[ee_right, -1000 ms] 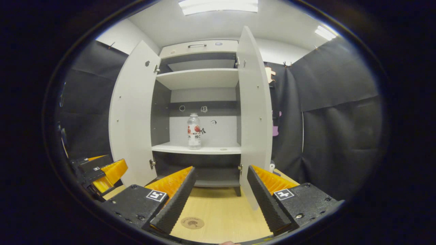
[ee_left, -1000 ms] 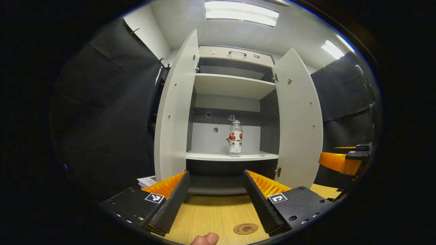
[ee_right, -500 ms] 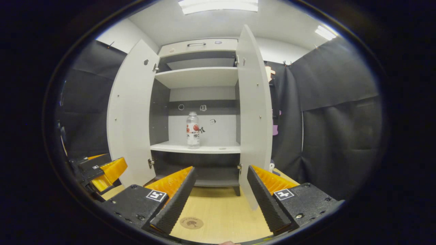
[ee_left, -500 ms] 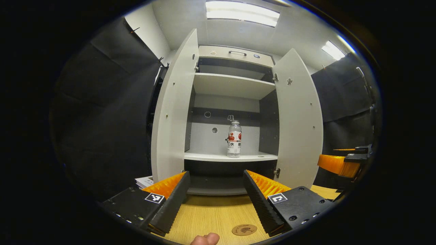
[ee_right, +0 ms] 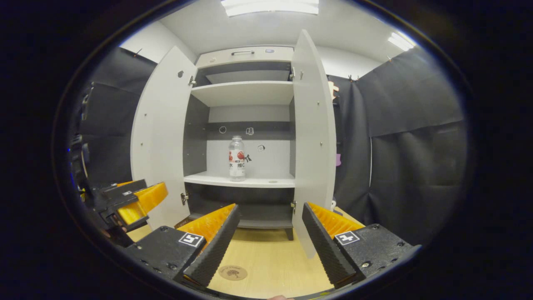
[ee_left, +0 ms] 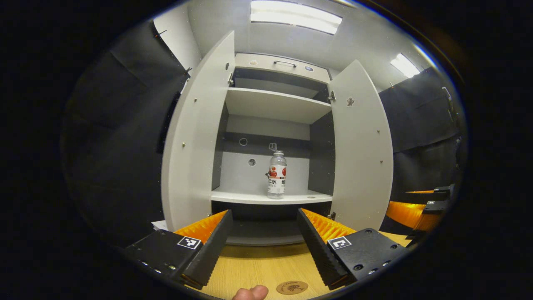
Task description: Grasp the bottle in the cabinet with the left hand and place it on the coaster, then close the right door with the right hand and the left door with the left hand.
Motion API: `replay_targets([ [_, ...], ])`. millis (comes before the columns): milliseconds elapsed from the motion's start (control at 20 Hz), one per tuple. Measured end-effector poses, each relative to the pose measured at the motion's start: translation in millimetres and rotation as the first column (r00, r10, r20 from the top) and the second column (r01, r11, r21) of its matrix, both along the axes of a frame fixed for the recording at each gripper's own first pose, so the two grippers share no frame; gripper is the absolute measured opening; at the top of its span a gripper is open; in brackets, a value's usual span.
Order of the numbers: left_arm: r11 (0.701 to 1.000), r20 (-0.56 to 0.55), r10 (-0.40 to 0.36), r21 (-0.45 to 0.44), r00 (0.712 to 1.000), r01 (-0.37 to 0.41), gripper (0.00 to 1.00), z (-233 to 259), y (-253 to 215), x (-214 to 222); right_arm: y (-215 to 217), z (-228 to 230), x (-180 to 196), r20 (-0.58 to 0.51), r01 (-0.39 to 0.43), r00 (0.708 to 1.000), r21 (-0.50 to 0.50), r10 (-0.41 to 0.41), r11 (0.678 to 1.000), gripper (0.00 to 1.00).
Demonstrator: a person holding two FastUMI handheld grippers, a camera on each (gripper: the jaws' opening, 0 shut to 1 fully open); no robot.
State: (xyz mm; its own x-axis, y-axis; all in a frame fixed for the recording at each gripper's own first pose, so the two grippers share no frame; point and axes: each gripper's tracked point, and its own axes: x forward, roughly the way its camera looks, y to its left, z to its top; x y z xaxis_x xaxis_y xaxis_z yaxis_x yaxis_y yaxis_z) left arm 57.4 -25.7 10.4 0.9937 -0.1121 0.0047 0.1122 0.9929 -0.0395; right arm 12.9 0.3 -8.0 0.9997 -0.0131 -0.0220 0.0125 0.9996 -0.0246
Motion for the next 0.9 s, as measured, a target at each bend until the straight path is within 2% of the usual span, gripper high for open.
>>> replay_targets([
  [50, 1.0, 0.004, -0.012, 0.003, 1.0, 0.012, 0.99, 5, -4, 14, -1, 1, 0, 0.001, 0.002, 1.0, -0.003, -0.002, 1.0, 0.99],
  [100, 1.0, 0.005, -0.029, 0.01, 1.0, 0.029, 0.99, 8, -11, 29, -2, 1, 0, 0.004, 0.006, 1.0, -0.008, -0.006, 1.0, 0.99],
  [150, 0.998, 0.0, -0.052, 0.017, 0.999, 0.052, 0.94, 11, -18, 45, -3, 3, -1, 0.007, 0.012, 1.0, -0.011, -0.012, 1.0, 0.99],
  [200, 0.997, -0.006, -0.078, 0.018, 0.997, 0.078, 0.99, 13, -26, 62, -6, 3, -2, 0.008, 0.02, 1.0, -0.012, -0.02, 1.0, 0.99],
  [250, 0.995, -0.01, -0.103, 0.015, 0.995, 0.103, 0.95, 15, -33, 80, -8, 4, -3, 0.009, 0.029, 1.0, -0.013, -0.028, 1.0, 0.99],
  [350, 0.992, 0.002, -0.127, 0.012, 0.992, 0.127, 0.95, 23, -44, 120, -15, 6, -4, 0.011, 0.05, 0.999, -0.013, -0.05, 0.999, 0.99],
  [400, 0.991, -0.005, -0.131, 0.012, 0.991, 0.131, 0.99, 24, -48, 141, -19, 6, -5, 0.013, 0.064, 0.998, -0.013, -0.063, 0.998, 0.99],
  [450, 0.991, -0.017, -0.131, 0.004, 0.991, 0.131, 0.95, 22, -52, 162, -24, 7, -6, 0.013, 0.078, 0.997, -0.014, -0.078, 0.997, 0.99],
  [600, 0.992, -0.055, -0.128, -0.03, 0.99, 0.126, 0.95, 18, -61, 222, -40, 9, -9, 0.018, 0.125, 0.992, -0.017, -0.125, 0.992, 0.99],
  [700, 0.995, -0.085, -0.098, -0.006, 0.992, 0.097, 0.95, 7, -58, 255, -51, 11, -10, 0.02, 0.156, 0.988, -0.018, -0.156, 0.988, 0.99],
  [750, 0.996, -0.098, -0.092, 0.008, 0.991, 0.093, 0.95, 2, -59, 266, -56, 12, -10, 0.019, 0.17, 0.985, -0.017, -0.17, 0.985, 0.95],
  [800, 0.996, -0.109, -0.084, 0.021, 0.991, 0.087, 0.95, -2, -58, 280, -62, 12, -9, 0.019, 0.183, 0.983, -0.014, -0.182, 0.983, 0.99],
  [850, 0.996, -0.115, -0.078, 0.027, 0.99, 0.082, 0.95, -7, -57, 291, -66, 13, -8, 0.019, 0.194, 0.981, -0.01, -0.193, 0.981, 0.99],
  [900, 0.996, -0.123, -0.074, 0.031, 0.99, 0.079, 0.95, -9, -58, 302, -70, 13, -6, 0.02, 0.203, 0.979, -0.007, -0.203, 0.979, 0.96],
])
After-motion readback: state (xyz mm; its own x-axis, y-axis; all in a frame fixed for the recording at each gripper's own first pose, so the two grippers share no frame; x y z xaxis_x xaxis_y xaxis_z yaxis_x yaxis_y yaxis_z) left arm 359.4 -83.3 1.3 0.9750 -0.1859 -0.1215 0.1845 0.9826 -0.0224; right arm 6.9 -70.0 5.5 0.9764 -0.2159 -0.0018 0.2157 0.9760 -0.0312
